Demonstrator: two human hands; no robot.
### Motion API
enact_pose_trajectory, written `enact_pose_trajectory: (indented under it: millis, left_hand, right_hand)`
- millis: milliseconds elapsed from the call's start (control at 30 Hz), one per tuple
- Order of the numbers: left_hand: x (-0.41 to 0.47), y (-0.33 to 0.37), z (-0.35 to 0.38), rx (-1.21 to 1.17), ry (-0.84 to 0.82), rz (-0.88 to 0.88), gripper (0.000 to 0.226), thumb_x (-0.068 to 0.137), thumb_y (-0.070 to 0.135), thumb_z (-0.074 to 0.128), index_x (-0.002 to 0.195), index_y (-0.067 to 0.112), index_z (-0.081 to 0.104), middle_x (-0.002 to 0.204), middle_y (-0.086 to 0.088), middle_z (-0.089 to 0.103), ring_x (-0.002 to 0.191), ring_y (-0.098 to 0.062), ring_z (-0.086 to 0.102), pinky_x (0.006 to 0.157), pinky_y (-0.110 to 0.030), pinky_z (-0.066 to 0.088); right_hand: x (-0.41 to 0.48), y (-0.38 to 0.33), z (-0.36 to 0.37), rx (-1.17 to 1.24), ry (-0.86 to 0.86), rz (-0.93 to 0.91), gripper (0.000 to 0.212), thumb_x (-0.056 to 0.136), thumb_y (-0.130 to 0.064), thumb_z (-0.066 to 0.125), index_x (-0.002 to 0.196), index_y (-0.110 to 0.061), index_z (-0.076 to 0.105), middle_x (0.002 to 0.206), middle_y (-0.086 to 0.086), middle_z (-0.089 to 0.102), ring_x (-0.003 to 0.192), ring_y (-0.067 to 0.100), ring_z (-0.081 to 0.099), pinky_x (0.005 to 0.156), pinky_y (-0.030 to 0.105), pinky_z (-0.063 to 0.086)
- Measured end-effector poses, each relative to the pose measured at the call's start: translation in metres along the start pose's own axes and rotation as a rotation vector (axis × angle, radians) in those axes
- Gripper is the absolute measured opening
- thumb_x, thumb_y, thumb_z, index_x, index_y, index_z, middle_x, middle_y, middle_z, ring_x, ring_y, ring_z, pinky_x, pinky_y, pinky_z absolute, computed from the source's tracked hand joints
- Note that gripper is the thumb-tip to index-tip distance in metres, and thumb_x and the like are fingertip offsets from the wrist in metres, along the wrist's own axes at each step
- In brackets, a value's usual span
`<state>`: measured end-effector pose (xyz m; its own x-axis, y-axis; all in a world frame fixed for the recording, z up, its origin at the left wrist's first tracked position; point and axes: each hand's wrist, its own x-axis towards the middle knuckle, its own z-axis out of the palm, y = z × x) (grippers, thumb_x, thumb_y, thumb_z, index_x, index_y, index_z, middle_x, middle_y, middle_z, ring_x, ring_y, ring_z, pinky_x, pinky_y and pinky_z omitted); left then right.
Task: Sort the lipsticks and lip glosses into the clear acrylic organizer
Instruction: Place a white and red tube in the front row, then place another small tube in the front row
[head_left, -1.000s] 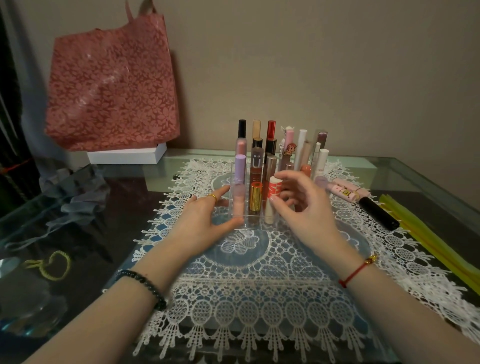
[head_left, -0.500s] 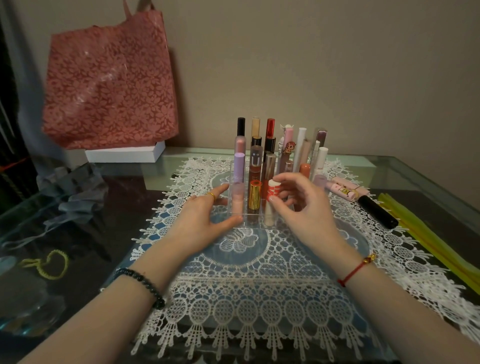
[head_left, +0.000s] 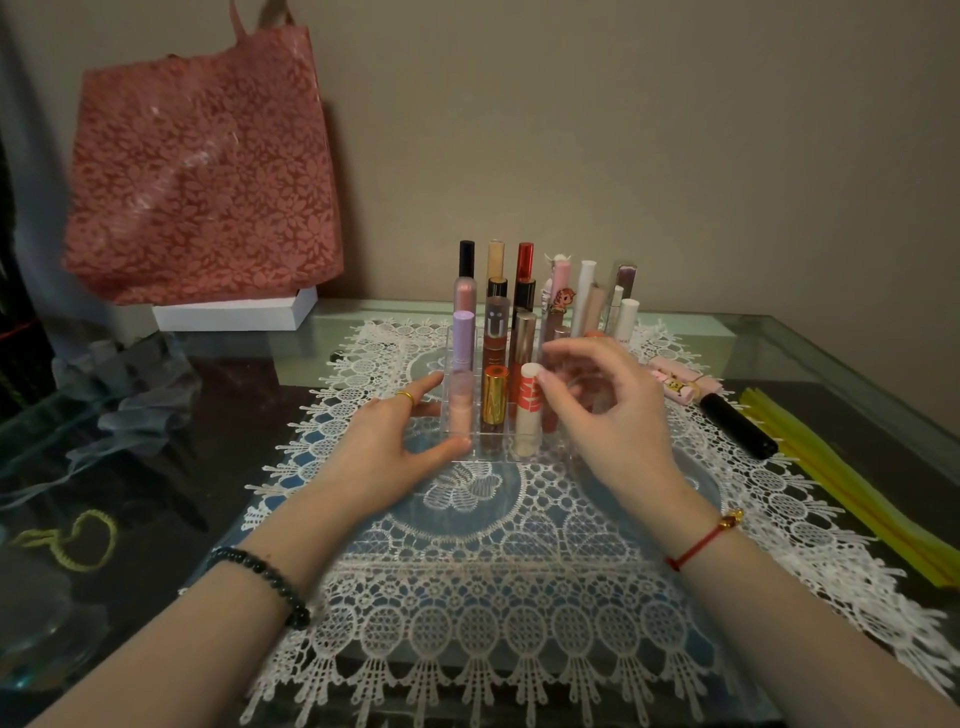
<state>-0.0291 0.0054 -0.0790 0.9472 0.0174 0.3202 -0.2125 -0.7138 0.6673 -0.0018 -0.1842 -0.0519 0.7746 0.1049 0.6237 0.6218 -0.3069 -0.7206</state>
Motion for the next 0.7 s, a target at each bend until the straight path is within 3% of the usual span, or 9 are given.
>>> enact_pose_trajectory:
  millis: [133,333,433,567,700]
  left_hand:
    - [0.000,-0.001,0.000,-0.029,-0.001,0.000,0.079,0.067,0.047,0.068,0.135,0.032,0.031,0.119,0.007,0.057,0.102,0.000,0.048,0.087,-0.022,0.037]
    - [0.001,-0.003,0.002,-0.008,-0.005,-0.002,0.081,0.064,0.053,0.065,0.134,0.035,0.029,0.113,0.012,0.056,0.098,0.002,0.048,0.085,-0.020,0.036]
    - [0.002,-0.005,0.003,-0.015,-0.013,-0.006,0.082,0.059,0.060,0.062,0.132,0.040,0.028,0.108,0.016,0.054,0.097,0.002,0.050,0.082,-0.020,0.039]
    - [0.003,-0.008,0.003,-0.022,-0.029,-0.011,0.082,0.057,0.065,0.060,0.130,0.044,0.028,0.112,0.013,0.058,0.099,-0.002,0.055,0.087,-0.030,0.046]
    - [0.004,-0.007,0.002,-0.019,-0.041,-0.002,0.084,0.055,0.068,0.057,0.130,0.045,0.027,0.112,0.013,0.058,0.100,-0.002,0.055,0.085,-0.025,0.045]
  right_hand:
    - [0.016,-0.012,-0.023,0.075,0.154,-0.043,0.022,0.076,-0.016,0.060,0.087,-0.035,0.056,0.086,-0.012,0.060,0.073,0.000,0.057,0.068,0.013,0.050]
    - [0.058,0.019,-0.074,-0.029,0.331,0.021,0.020,0.081,-0.009,0.062,0.096,-0.021,0.061,0.088,-0.005,0.063,0.071,-0.003,0.056,0.064,0.006,0.046]
    - [0.076,0.052,-0.091,-0.232,0.244,0.127,0.023,0.080,-0.007,0.063,0.102,-0.013,0.063,0.091,0.006,0.065,0.073,0.007,0.055,0.060,0.008,0.044]
    - [0.081,0.087,-0.092,-0.544,0.016,0.225,0.027,0.078,-0.015,0.067,0.105,-0.012,0.063,0.095,0.005,0.065,0.079,0.012,0.054,0.069,0.022,0.039]
    - [0.077,0.102,-0.080,-0.659,-0.162,0.216,0.034,0.080,-0.018,0.066,0.111,-0.007,0.059,0.103,0.005,0.063,0.084,0.013,0.054,0.076,0.020,0.042]
